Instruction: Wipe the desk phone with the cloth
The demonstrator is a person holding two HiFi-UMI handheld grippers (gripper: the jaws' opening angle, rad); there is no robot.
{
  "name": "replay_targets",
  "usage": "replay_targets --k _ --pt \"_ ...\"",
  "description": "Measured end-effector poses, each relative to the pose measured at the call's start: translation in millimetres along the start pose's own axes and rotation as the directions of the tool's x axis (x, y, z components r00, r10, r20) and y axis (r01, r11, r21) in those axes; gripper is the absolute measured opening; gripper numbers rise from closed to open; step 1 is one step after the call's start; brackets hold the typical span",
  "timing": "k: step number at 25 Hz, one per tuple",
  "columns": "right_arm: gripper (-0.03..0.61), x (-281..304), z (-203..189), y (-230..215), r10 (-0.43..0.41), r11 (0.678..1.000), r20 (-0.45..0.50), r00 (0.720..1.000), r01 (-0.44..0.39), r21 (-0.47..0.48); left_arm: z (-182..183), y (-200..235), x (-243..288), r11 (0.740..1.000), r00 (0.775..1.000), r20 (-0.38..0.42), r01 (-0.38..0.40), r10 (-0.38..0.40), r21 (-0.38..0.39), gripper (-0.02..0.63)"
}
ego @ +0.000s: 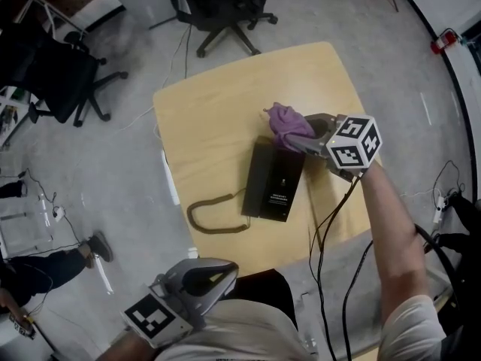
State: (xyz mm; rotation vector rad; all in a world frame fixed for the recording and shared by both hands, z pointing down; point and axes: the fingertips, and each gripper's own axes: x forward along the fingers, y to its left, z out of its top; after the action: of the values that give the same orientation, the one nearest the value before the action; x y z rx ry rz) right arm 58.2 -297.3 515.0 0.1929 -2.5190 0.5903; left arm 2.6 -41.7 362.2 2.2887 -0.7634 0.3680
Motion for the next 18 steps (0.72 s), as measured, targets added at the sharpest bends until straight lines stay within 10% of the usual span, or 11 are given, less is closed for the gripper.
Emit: replay_targets --k 18 --pt "0.121 13 -34 -36 -0.175 0.981 -0.077 0.982 0.167 -0.096 -7 -3 -2 1.0 1.0 -0.005 -0.017 0.017 0.005 0.005"
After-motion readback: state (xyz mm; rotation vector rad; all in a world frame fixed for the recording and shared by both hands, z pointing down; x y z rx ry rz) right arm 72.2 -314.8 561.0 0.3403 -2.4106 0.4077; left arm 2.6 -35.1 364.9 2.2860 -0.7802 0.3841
